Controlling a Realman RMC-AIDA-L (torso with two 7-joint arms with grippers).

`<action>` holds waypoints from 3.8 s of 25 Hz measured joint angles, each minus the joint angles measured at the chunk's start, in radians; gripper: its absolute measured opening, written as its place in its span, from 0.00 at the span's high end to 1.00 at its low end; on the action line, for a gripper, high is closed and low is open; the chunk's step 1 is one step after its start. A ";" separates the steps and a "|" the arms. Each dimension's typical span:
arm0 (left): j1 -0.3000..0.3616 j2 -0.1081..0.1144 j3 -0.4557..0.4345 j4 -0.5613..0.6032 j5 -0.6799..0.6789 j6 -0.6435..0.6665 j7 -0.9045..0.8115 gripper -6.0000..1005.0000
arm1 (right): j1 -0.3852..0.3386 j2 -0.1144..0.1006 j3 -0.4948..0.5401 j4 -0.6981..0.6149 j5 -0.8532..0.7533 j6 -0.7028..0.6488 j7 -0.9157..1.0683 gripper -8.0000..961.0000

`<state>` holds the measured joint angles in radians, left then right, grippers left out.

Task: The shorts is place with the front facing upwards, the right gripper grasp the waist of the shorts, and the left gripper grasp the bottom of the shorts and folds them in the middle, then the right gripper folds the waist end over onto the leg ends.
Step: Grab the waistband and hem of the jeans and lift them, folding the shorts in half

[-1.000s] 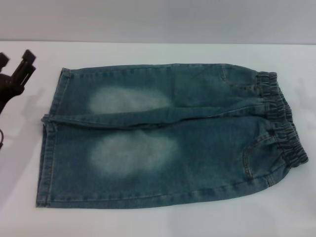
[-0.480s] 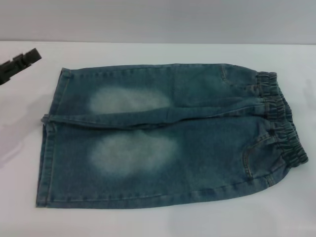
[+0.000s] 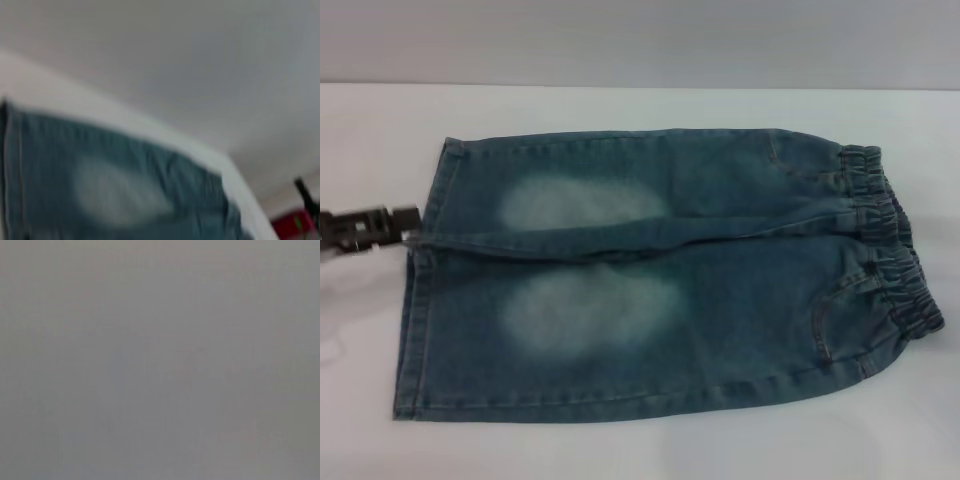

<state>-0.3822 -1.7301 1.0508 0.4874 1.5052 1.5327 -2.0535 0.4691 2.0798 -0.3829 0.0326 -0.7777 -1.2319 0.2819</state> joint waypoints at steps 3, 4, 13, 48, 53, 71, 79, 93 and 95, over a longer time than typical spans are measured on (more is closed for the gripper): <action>-0.022 0.002 -0.006 0.052 0.168 0.039 -0.152 0.19 | -0.016 0.000 0.009 -0.020 0.000 0.017 0.000 0.34; -0.026 0.002 -0.011 0.058 0.194 0.046 -0.172 0.19 | -0.020 0.000 0.012 -0.026 0.000 0.022 0.000 0.34; -0.058 -0.008 -0.117 0.067 0.393 0.140 -0.311 0.20 | -0.039 -0.003 0.019 -0.056 0.000 0.066 -0.001 0.34; -0.072 -0.047 -0.138 0.070 0.695 0.144 -0.382 0.20 | -0.012 -0.003 0.016 -0.062 -0.008 0.075 -0.001 0.34; -0.077 -0.048 -0.138 0.070 0.696 0.144 -0.384 0.20 | -0.012 -0.003 0.017 -0.063 -0.006 0.075 -0.001 0.34; -0.091 -0.057 -0.138 0.061 0.708 0.124 -0.388 0.20 | -0.010 -0.003 0.018 -0.068 0.000 0.075 -0.001 0.34; -0.092 -0.057 -0.137 0.062 0.707 0.119 -0.395 0.20 | -0.010 -0.004 0.018 -0.068 0.000 0.075 0.003 0.34; -0.090 -0.062 -0.134 0.060 0.707 0.124 -0.395 0.20 | -0.009 -0.004 0.018 -0.068 0.000 0.075 0.007 0.34; -0.092 -0.067 -0.135 0.060 0.707 0.128 -0.392 0.20 | -0.009 -0.004 0.018 -0.068 0.000 0.075 0.008 0.34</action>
<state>-0.4742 -1.7968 0.9160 0.5471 2.2119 1.6609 -2.4458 0.4602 2.0754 -0.3651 -0.0352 -0.7777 -1.1566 0.2896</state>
